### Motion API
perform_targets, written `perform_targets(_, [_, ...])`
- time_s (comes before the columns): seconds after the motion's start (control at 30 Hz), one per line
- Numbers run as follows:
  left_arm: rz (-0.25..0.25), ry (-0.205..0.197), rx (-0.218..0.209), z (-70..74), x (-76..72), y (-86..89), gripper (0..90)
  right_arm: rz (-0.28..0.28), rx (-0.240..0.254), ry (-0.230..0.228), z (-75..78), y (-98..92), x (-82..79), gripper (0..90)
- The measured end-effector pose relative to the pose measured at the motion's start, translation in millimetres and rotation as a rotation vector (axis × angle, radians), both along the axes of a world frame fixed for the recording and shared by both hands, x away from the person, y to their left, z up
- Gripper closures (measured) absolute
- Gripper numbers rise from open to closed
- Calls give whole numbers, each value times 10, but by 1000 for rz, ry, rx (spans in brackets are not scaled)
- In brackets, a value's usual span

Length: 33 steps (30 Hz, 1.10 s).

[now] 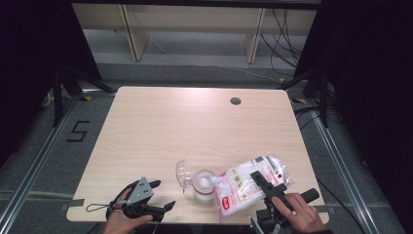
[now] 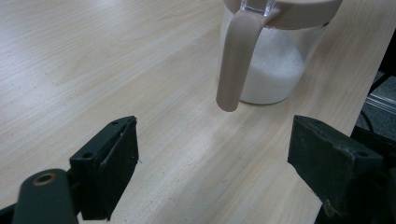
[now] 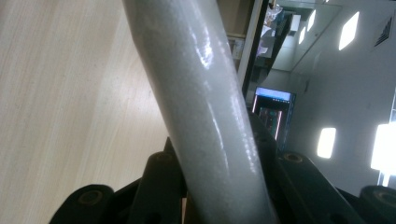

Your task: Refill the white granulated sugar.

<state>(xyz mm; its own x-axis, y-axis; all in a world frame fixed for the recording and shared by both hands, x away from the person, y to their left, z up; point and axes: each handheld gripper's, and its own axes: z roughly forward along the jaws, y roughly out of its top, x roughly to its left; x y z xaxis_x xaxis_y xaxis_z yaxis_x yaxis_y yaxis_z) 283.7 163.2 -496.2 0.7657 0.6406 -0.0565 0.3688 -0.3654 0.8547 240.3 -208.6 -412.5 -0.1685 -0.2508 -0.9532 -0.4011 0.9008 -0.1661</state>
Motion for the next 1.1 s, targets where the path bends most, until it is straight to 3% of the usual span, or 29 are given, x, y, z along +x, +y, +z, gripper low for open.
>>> perform_targets(0.23, [0, -1, 0, 0, 0, 0, 158, 5, -6, -5, 3, 5, -1, 723])
perform_targets(0.37, [3, -4, 1, -3, -2, -5, 158, -30, 11, 12, -13, -5, -21, 724])
perform_targets(0.6, [3, -3, 1, -3, -2, -5, 158, -24, -4, 2, 6, 8, -23, 723])
perform_targets(0.63, [3, -3, 1, -3, -3, -5, 158, 19, -1, -24, 9, 14, -5, 724])
perform_targets(0.73, [0, 0, 1, -1, 0, -1, 158, 1, 14, -8, -4, 9, -13, 724])
perform_targets(0.87, [0, 0, 1, 0, -1, -1, 158, 1, -12, -14, 21, 18, -15, 724])
perform_targets(1.0, [0, 0, 1, 0, -1, -2, 158, -24, 28, 17, -12, -1, -19, 724])
perform_targets(1.03, [-1, 0, 2, 0, -1, -2, 158, 9, 5, -4, 18, 2, -5, 724])
perform_targets(1.1, [3, -3, 0, -2, -3, -4, 158, 17, 29, 12, 7, -7, 6, 726])
